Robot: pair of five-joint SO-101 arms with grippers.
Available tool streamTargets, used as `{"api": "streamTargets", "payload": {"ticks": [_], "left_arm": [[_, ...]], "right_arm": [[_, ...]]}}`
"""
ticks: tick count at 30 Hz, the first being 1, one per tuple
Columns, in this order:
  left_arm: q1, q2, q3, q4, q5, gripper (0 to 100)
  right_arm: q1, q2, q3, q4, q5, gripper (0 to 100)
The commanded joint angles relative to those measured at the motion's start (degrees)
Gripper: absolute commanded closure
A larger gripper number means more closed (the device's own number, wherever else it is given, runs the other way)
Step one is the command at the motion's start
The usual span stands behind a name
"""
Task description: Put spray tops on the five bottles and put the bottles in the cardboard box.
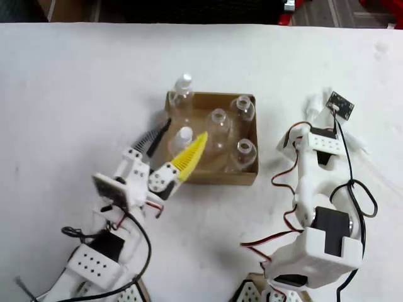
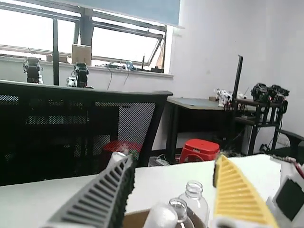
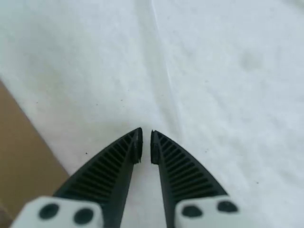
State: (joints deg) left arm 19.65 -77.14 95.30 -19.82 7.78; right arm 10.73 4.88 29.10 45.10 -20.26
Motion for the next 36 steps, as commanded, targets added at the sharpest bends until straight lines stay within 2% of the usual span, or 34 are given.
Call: {"api": "streamTargets", "payload": {"ticks": [1, 6, 11, 14, 17, 22, 26, 36], "left_arm": [[-2.51, -6.11, -7.12, 10.02, 4.13, 75], [-8.57, -15.78, -14.24, 27.96, 13.1, 75], [-14.81, -23.52, -12.57, 40.35, 19.96, 75], [-17.19, -26.51, -8.7, 43.6, 18.29, 75], [-17.89, -27.47, -4.13, 45.01, 12.13, 75], [-24.75, -27.47, 0.0, 52.75, 3.69, 75], [-28.0, -27.47, 0.35, 55.21, 3.25, 75], [-27.82, -27.47, 1.67, 60.75, 3.08, 74]], "right_arm": [[-1.01, -0.22, -1.49, -0.75, 0.53, 97.8], [-1.01, -0.22, -1.49, -0.75, 0.53, 97.8], [-1.01, -0.22, -1.49, -0.75, 0.53, 97.8], [-0.92, -0.22, -1.49, -0.75, 0.53, 97.8], [-0.75, -0.22, -1.49, -0.66, 0.53, 97.8], [-0.75, -0.22, -1.49, -0.66, 0.53, 97.8], [-0.75, -0.22, -1.49, -0.57, 0.53, 97.8], [-0.75, -0.22, -1.05, -0.4, 0.53, 97.8]]}}
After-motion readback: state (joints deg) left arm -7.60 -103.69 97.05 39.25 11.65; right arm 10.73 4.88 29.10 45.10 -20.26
